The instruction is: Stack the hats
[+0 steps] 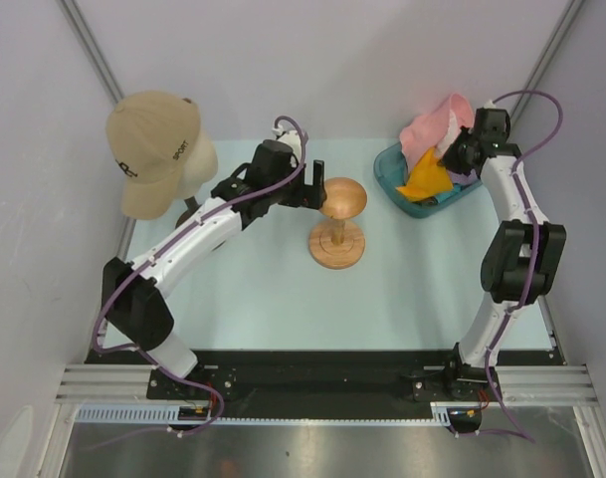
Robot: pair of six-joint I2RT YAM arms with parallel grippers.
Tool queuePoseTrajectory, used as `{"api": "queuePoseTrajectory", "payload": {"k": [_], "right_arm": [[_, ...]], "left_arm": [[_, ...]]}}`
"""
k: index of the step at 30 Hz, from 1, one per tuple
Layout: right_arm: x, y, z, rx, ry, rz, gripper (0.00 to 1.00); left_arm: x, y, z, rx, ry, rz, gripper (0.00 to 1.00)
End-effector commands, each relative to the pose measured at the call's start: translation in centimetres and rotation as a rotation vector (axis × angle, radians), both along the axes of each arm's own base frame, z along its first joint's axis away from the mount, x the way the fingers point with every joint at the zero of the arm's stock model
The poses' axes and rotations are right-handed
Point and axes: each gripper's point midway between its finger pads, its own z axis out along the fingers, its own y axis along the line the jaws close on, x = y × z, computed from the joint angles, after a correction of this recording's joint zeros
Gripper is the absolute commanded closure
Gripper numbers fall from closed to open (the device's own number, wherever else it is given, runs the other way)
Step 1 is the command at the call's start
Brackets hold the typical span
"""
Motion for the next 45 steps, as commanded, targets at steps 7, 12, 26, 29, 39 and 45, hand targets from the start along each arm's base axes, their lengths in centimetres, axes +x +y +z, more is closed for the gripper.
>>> {"api": "queuePoseTrajectory", "payload": {"k": [7, 12, 26, 29, 39, 45], "right_arm": [[-5.4, 4.6, 25.6, -0.084, -0.590, 0.068, 1.00], [-6.6, 4.6, 23.6, -0.063, -0.559, 0.052, 1.00], [-15.8, 16.8, 33.4, -0.095, -0.831, 0.358, 1.00], [-17.9, 20.7, 36.5, 0.026, -0.930, 0.443, 1.00], [-19.7, 31.7, 34.9, 0.310, -0.870, 0.739, 1.00], [-15.7, 27.9, 24.6, 0.317, -0.602, 0.639, 1.00]], "left_arm": [[-0.5, 0.9, 3.5, -0.048, -0.080, 0.011, 0.00], [-1.7, 1.8, 3.8, -0.052, -0.088, 0.013, 0.00], [-4.7, 5.7, 7.7, -0.053, -0.177, 0.083, 0.00], [-5.7, 7.5, 9.0, -0.049, -0.204, 0.133, 0.00], [-9.6, 14.2, 13.9, -0.117, -0.346, 0.341, 0.00], [-10.3, 15.8, 13.7, -0.112, -0.375, 0.388, 0.00]]}}
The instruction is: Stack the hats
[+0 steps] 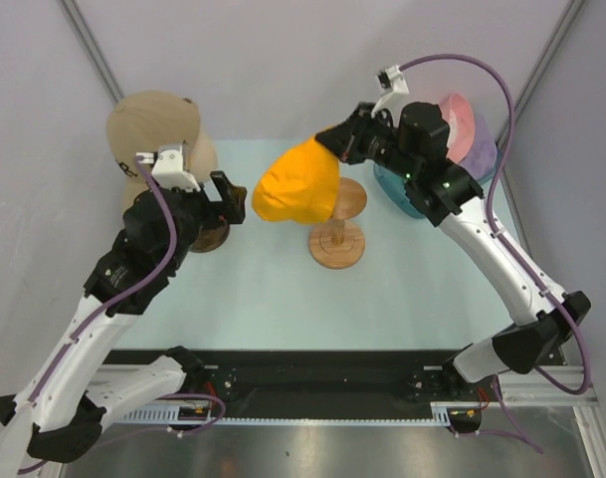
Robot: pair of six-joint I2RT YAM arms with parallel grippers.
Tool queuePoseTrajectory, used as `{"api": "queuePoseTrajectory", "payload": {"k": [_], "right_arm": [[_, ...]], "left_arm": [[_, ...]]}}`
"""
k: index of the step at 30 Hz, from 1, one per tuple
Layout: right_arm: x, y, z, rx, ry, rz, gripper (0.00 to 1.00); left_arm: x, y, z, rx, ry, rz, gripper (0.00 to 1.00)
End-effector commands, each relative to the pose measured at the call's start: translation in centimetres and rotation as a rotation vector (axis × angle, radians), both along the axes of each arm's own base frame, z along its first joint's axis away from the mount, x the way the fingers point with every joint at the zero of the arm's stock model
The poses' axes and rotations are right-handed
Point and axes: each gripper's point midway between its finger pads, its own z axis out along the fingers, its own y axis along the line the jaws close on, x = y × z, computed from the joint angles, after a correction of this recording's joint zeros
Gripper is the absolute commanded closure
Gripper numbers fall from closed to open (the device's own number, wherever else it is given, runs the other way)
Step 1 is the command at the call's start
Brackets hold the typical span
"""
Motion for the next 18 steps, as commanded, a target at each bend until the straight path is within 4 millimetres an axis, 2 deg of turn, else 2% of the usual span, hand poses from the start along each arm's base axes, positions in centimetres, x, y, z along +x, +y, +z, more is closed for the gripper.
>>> {"api": "queuePoseTrajectory", "payload": {"k": [1, 2, 4, 5, 7, 11, 14, 15, 18], "right_arm": [[2.0, -4.5, -5.0, 0.033, 0.165, -0.069, 1.00], [1.9, -5.7, -8.1, 0.009, 0.222, -0.097, 1.00], [2.7, -8.7, -10.4, 0.012, 0.264, -0.143, 1.00], [2.6, -9.8, -12.4, 0.018, 0.311, -0.160, 1.00], [3.1, -11.9, -13.8, 0.039, 0.337, -0.192, 1.00], [3.5, -13.7, -16.1, 0.030, 0.373, -0.240, 1.00], [4.1, -14.9, -19.4, 0.003, 0.441, -0.285, 1.00], [4.2, -15.4, -21.4, -0.020, 0.482, -0.303, 1.00], [4.3, -16.5, -24.6, -0.062, 0.533, -0.333, 1.00]], "left_arm": [[0.6, 1.0, -0.9, 0.010, 0.012, 0.068, 0.00], [0.6, 1.0, -0.8, 0.017, 0.014, 0.067, 0.00], [0.7, 0.8, -0.9, 0.022, 0.014, 0.063, 0.00], [1.0, 0.6, -0.8, 0.020, 0.010, 0.061, 0.00], [1.3, 0.4, -0.7, 0.020, 0.008, 0.056, 0.00], [2.0, -0.6, -0.6, 0.018, 0.010, 0.035, 0.00], [2.4, -1.2, -0.5, 0.014, 0.008, 0.016, 0.00], [2.5, -1.4, -0.6, 0.015, 0.011, 0.012, 0.00], [2.8, -1.8, -0.6, 0.017, 0.016, -0.002, 0.00]]}}
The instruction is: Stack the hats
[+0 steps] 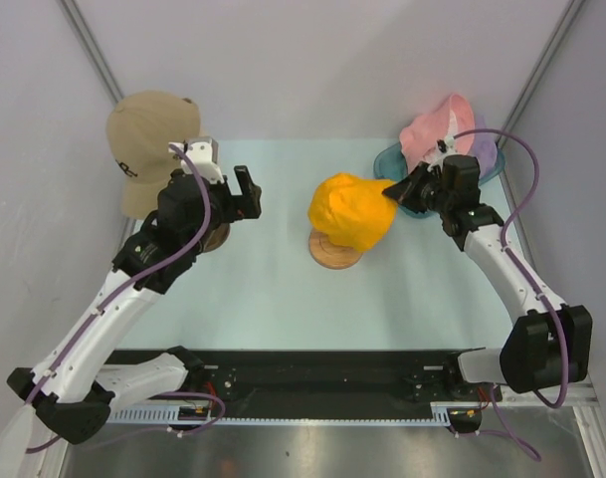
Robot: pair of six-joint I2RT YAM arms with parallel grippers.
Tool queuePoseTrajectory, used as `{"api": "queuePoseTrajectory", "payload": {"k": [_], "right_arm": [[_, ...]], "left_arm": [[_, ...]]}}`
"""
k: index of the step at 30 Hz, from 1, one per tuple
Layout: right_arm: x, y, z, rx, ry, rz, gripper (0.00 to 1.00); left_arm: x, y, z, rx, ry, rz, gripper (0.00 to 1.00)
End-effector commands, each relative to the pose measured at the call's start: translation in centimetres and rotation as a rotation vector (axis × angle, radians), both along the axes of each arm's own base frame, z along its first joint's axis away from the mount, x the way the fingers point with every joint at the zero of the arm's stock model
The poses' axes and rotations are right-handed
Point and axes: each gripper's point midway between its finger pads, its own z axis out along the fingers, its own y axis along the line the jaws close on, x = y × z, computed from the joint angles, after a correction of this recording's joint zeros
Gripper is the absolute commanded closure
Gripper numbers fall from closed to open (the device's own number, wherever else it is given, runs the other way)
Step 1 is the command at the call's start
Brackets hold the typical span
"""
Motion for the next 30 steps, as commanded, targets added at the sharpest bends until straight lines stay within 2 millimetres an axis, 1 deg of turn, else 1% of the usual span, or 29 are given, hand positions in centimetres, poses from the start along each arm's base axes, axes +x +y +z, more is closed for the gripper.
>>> {"api": "queuePoseTrajectory", "payload": {"k": [1, 3, 4, 7, 9, 10, 13, 14, 16, 18, 19, 20, 21, 22, 23, 24, 25, 26, 27, 28, 29, 30], "right_arm": [[-0.1, -1.6, -4.3, -0.059, 0.057, -0.021, 1.00], [-0.4, -2.0, -6.2, -0.087, 0.091, -0.024, 1.00], [-0.8, -2.1, -7.8, -0.099, 0.127, -0.022, 1.00], [-1.2, -2.0, -9.5, -0.103, 0.155, -0.016, 1.00], [-1.1, -1.7, -9.8, -0.106, 0.147, -0.009, 1.00], [-1.2, -1.6, -10.3, -0.109, 0.159, -0.005, 1.00], [-1.2, -1.6, -10.8, -0.114, 0.172, 0.000, 1.00], [-1.4, -1.5, -11.0, -0.114, 0.175, 0.002, 1.00], [-1.5, -1.5, -11.0, -0.113, 0.171, 0.005, 1.00], [-1.7, -1.4, -10.5, -0.108, 0.156, 0.019, 0.99], [-1.7, -1.3, -10.4, -0.109, 0.154, 0.023, 0.92], [-1.9, -1.3, -10.1, -0.108, 0.147, 0.029, 0.62], [-1.9, -1.5, -10.0, -0.111, 0.146, 0.024, 0.45], [-2.0, -2.1, -10.1, -0.122, 0.163, 0.003, 0.34], [-2.1, -2.7, -9.5, -0.133, 0.152, -0.016, 0.21], [-2.1, -3.4, -9.0, -0.153, 0.141, -0.035, 0.18], [-2.3, -5.0, -9.2, -0.183, 0.161, -0.093, 0.16], [-2.4, -6.0, -9.0, -0.200, 0.160, -0.127, 0.14], [-3.0, -7.1, -8.1, -0.213, 0.145, -0.164, 0.14], [-2.9, -8.7, -7.5, -0.231, 0.132, -0.216, 0.14], [-3.2, -9.4, -7.0, -0.243, 0.118, -0.236, 0.14], [-3.6, -10.1, -5.6, -0.267, 0.078, -0.249, 0.14]], "left_arm": [[0.5, -0.8, 2.1, -0.041, -0.052, -0.029, 0.00], [0.8, -1.3, 2.1, -0.043, -0.052, -0.041, 0.00], [1.1, -1.6, 1.8, -0.043, -0.045, -0.047, 0.00], [1.7, -3.2, 1.1, -0.053, -0.026, -0.099, 0.00], [1.9, -4.0, 0.7, -0.060, -0.013, -0.126, 0.00], [2.4, -4.7, 0.2, -0.058, -0.005, -0.137, 0.00], [2.7, -6.0, -0.1, -0.070, 0.003, -0.174, 0.00], [3.0, -6.6, -0.6, -0.066, 0.017, -0.185, 0.00], [3.1, -7.1, -0.7, -0.074, 0.024, -0.198, 0.00], [3.2, -7.2, -1.0, -0.073, 0.030, -0.197, 0.00], [3.2, -7.2, -1.0, -0.073, 0.029, -0.194, 0.00], [3.2, -7.1, -1.0, -0.065, 0.030, -0.193, 0.00], [3.2, -7.0, -1.1, -0.061, 0.033, -0.188, 0.00], [3.2, -6.8, -0.9, -0.059, 0.030, -0.180, 0.00], [3.2, -6.5, -0.8, -0.054, 0.030, -0.172, 0.00], [3.1, -6.2, -0.9, -0.046, 0.034, -0.158, 0.00], [3.1, -6.0, -0.8, -0.045, 0.031, -0.149, 0.00], [2.9, -5.7, -0.6, -0.048, 0.025, -0.142, 0.00], [2.8, -5.4, -0.6, -0.046, 0.022, -0.130, 0.00], [2.8, -5.3, -0.4, -0.048, 0.017, -0.127, 0.00], [2.6, -5.2, -0.4, -0.049, 0.014, -0.126, 0.00], [2.6, -5.0, -0.2, -0.050, 0.008, -0.123, 0.00]]}}
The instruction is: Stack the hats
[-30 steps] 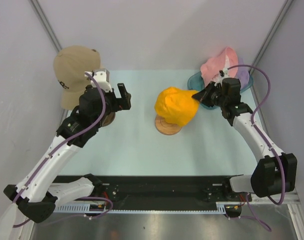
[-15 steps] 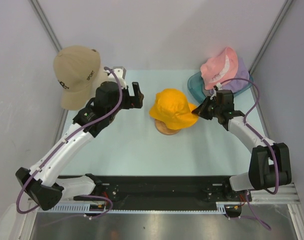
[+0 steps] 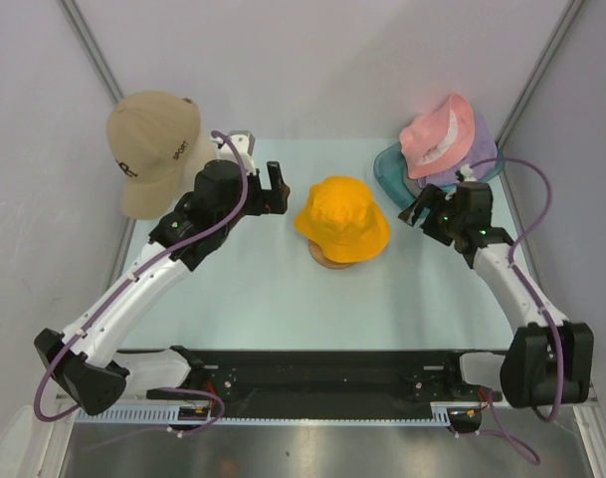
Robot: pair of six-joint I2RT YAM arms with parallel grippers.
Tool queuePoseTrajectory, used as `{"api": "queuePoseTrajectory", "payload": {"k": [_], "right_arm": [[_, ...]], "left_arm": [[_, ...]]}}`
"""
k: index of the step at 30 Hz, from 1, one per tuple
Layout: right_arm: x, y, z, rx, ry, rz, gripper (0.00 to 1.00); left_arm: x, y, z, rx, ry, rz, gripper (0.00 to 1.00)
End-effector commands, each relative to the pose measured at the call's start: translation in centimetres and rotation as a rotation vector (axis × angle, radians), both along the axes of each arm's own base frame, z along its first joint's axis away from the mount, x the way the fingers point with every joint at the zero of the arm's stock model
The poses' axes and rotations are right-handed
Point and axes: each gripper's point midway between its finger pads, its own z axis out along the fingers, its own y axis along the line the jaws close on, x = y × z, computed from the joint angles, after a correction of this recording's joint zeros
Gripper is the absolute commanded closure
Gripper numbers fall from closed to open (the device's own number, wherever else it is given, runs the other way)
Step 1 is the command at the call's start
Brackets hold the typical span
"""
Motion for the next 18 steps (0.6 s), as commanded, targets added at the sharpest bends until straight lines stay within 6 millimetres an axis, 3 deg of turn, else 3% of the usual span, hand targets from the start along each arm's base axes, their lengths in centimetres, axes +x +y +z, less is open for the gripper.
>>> {"api": "queuePoseTrajectory", "payload": {"k": [1, 5, 8, 9, 11, 14, 16, 18], "right_arm": [[-0.9, -5.4, 4.9, -0.143, -0.139, -0.146, 0.14], [-0.5, -8.9, 8.7, -0.203, -0.233, -0.241, 0.14], [1.3, -10.1, 10.9, -0.252, -0.275, -0.243, 0.17], [2.3, -10.4, 10.5, -0.273, -0.256, -0.242, 0.18], [4.2, -11.4, 12.3, -0.300, -0.298, -0.253, 0.21], [7.6, -12.8, 13.4, -0.275, -0.336, -0.277, 0.25], [10.1, -12.5, 12.4, -0.218, -0.316, -0.248, 0.26], [12.4, -12.6, 13.6, -0.176, -0.345, -0.259, 0.26]], "left_arm": [[-0.7, 0.9, 3.4, -0.056, -0.077, 0.033, 0.00], [-0.8, 1.2, 3.3, -0.035, -0.079, 0.032, 0.00], [-0.9, 1.5, 3.1, -0.026, -0.072, 0.039, 0.00], [-1.0, 1.6, 3.3, -0.026, -0.078, 0.038, 0.00], [-1.3, 1.8, 3.3, -0.024, -0.080, 0.034, 0.00], [-1.7, 1.8, 2.6, 0.002, -0.074, 0.008, 0.00], [-1.5, 1.8, 1.6, 0.018, -0.056, 0.013, 0.00], [-0.9, 1.3, 1.5, 0.013, -0.062, 0.010, 0.00]]}}
